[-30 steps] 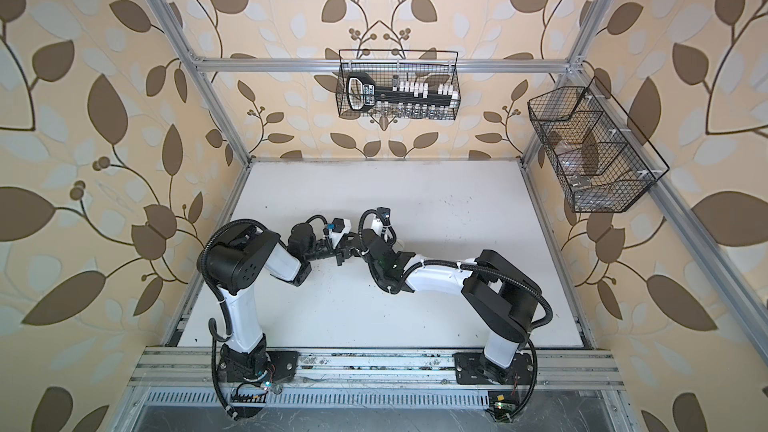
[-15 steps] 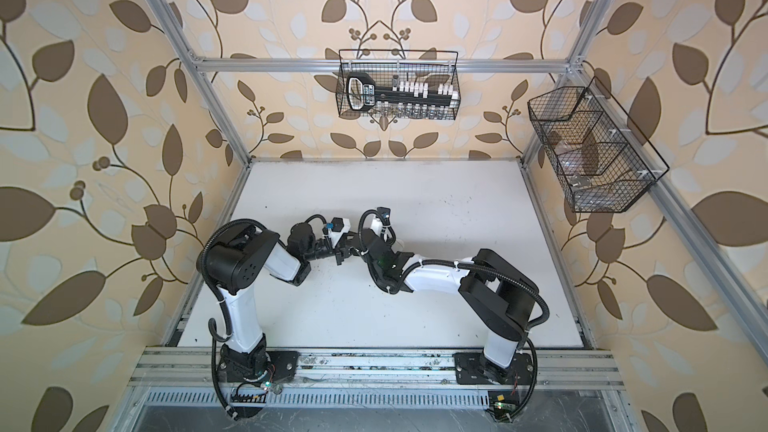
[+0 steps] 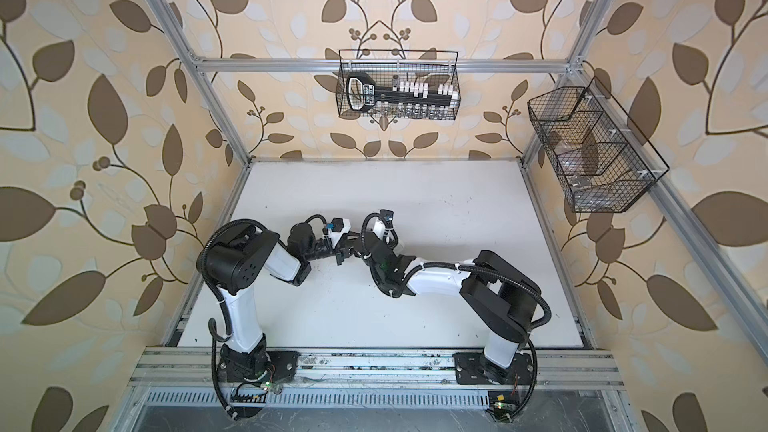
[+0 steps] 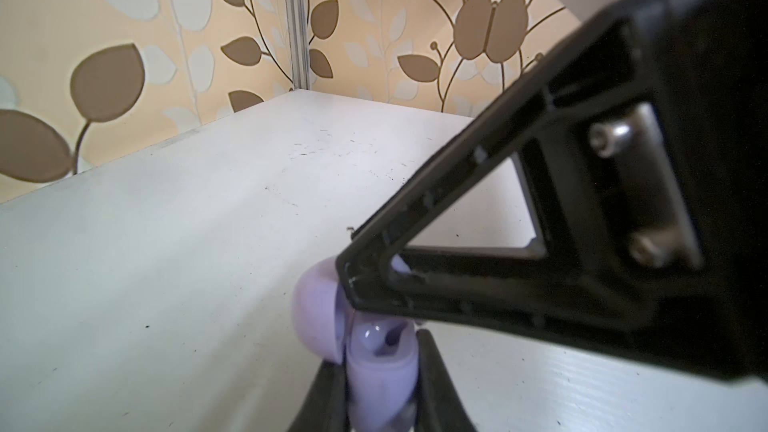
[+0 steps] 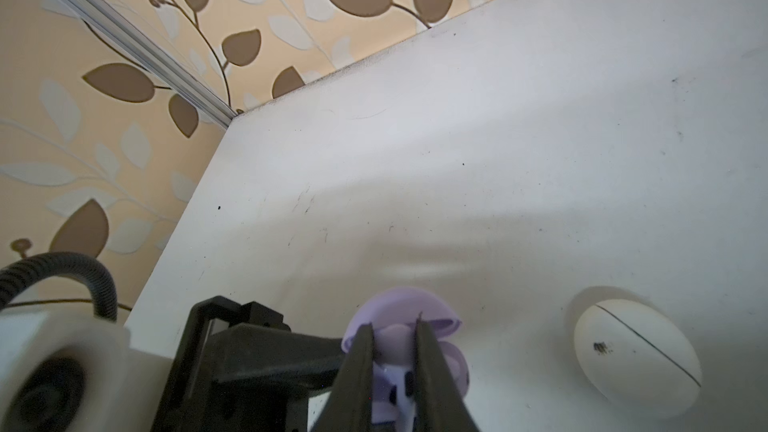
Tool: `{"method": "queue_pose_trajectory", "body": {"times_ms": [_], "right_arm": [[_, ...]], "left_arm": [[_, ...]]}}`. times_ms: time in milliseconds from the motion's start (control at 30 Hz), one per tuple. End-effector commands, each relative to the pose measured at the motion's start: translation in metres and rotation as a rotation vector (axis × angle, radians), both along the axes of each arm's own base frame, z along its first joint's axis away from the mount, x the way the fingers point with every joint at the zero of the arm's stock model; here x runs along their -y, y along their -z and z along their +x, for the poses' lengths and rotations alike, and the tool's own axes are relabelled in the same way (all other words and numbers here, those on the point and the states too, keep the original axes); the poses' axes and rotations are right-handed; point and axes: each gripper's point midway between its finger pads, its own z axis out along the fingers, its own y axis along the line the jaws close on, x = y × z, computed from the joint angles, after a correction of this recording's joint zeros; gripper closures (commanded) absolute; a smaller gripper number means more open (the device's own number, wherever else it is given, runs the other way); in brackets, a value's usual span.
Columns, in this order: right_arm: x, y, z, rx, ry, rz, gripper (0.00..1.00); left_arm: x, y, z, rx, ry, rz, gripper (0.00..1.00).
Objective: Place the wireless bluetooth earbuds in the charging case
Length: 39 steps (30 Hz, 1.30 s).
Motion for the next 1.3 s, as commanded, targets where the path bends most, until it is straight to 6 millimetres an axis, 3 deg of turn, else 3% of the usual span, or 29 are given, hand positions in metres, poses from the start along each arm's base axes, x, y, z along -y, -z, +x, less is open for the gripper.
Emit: {"method": "queue_pose_trajectory", "body": {"times_ms": [0, 367, 1267], "right_arm": [[0.003, -0.013, -0.002, 0.037, 0.02, 0.044, 0.83], [0.002, -0.028, 0.0, 0.081, 0.021, 0.073, 0.82], [0.002, -0.009, 0.013, 0.092, 0.063, 0.036, 0.82]], "left_arm": [[0.003, -0.02, 0.001, 0.076, 0.02, -0.034, 0.86], [0.004, -0.023, 0.002, 0.054, 0.027, -0.047, 0.85], [0.006, -0.028, 0.005, -0.017, 0.031, -0.073, 0.85]]}}
